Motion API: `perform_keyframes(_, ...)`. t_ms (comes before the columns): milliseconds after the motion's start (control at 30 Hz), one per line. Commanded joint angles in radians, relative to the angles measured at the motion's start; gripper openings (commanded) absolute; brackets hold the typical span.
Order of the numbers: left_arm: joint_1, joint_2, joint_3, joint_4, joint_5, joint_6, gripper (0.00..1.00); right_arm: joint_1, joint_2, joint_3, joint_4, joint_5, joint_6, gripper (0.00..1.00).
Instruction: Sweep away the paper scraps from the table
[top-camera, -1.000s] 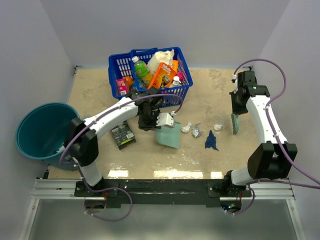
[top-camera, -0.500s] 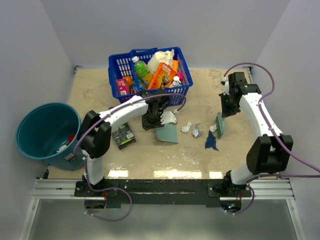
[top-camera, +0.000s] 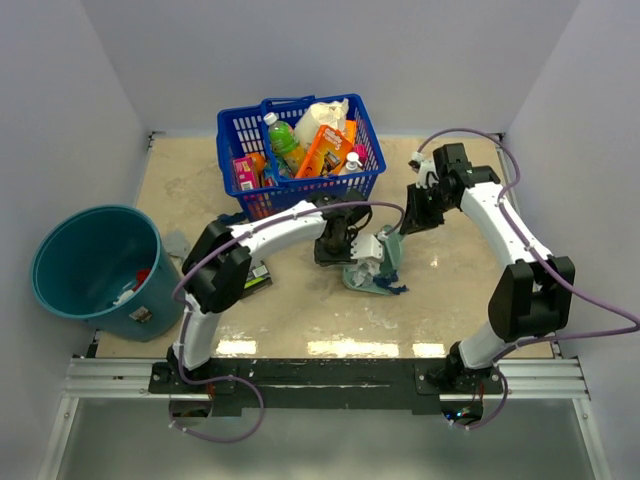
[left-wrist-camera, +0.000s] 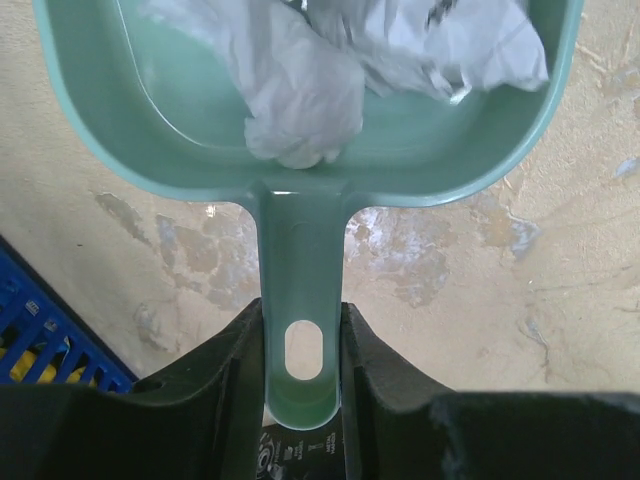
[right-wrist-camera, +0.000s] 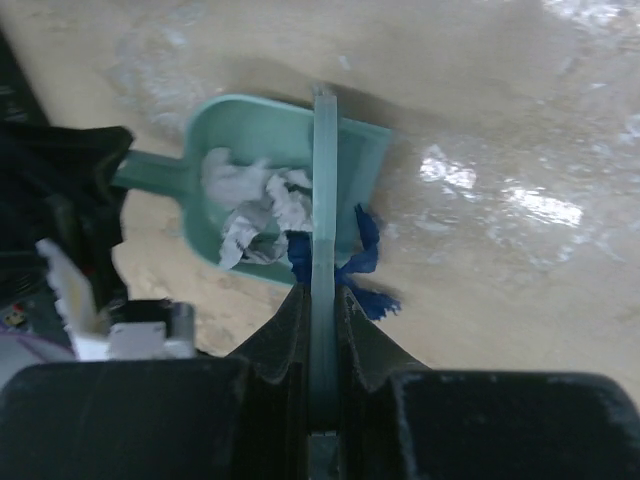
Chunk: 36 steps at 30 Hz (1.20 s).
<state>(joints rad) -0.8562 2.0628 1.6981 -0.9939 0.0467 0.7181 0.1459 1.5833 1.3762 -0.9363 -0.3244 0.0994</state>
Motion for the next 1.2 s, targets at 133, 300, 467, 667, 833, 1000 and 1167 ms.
perform_keyframes(133,0.048,-0.076,-0.034,0.101,0.039,-0.109,0.00,-0.018,-0.109,0.126,-0.105,-0.038,-0.095,0.00)
perform_keyframes(300,0.083,-0.165,-0.142,0.147,0.058,-0.106,0.00,-0.032,-0.186,0.132,-0.093,-0.010,-0.090,0.00)
perform_keyframes(467,0.092,-0.188,-0.166,0.097,0.042,-0.069,0.00,-0.034,-0.209,0.104,-0.108,0.129,-0.093,0.00)
perform_keyframes(667,0.091,-0.181,-0.164,0.014,-0.004,-0.005,0.00,-0.034,-0.204,0.008,-0.124,0.341,-0.093,0.00)
perform_keyframes(833,0.089,-0.152,-0.157,-0.012,-0.030,-0.002,0.00,-0.032,-0.148,-0.002,-0.105,0.326,-0.086,0.00)
perform_keyframes(1000,0.082,-0.121,-0.137,-0.012,-0.027,-0.042,0.00,-0.016,-0.098,-0.029,-0.072,0.237,-0.049,0.00)
perform_keyframes(1167,0.066,-0.101,-0.130,0.012,-0.011,-0.075,0.00,0.026,-0.045,-0.045,0.002,0.127,0.005,0.00)
